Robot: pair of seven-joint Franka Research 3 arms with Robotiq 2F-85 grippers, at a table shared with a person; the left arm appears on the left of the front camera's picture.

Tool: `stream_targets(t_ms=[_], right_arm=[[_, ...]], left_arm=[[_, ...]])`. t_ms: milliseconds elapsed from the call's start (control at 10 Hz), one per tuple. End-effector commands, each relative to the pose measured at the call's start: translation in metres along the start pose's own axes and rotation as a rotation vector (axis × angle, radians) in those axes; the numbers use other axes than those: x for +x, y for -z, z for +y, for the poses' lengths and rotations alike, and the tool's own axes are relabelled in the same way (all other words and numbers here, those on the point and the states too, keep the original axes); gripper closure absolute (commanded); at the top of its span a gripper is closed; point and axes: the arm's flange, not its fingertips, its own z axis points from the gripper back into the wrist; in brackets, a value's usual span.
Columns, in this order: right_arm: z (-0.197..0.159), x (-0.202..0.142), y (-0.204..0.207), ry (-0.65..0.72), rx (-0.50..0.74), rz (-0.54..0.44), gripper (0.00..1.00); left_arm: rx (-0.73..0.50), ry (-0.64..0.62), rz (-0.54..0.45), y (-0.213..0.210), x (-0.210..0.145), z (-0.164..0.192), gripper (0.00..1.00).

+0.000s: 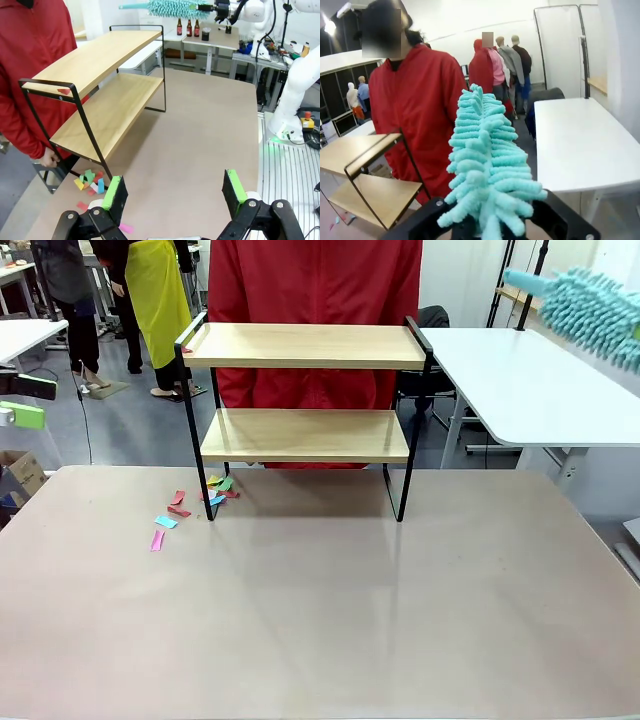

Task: Clean the shelf.
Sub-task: Hand the Duster back to the human.

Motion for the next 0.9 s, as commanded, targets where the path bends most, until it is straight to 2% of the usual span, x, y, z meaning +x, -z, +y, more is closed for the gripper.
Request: stream_targets(t_ms=[0,200,400,600,700,800], right_arm=[[0.005,-0.030,0.006,-0.014,-0.035,0.030,0.83],[0.011,-0.068,0.012,-0.024,-0.027,0.130,0.83],[0.013,-0.096,0.013,-0.014,-0.030,0.185,0.83],[0.015,-0.098,0.016,-0.046,-0.045,0.161,0.83],[0.006,-0.093,0.016,0.019,-0.005,0.213,0.83],[0.006,-0.093,0.016,0.019,-0.005,0.213,0.83]], left_arm=[[0.001,0.023,-0.030,0.003,0.000,0.002,0.00],[0.001,0.023,-0.030,0.003,0.000,0.002,0.00],[0.001,0.023,-0.030,0.003,0.000,0.002,0.00],[0.001,0.023,-0.030,0.003,0.000,0.002,0.00],[0.001,0.023,-0.030,0.003,0.000,0.002,0.00],[0.001,0.023,-0.030,0.003,0.000,0.002,0.00]])
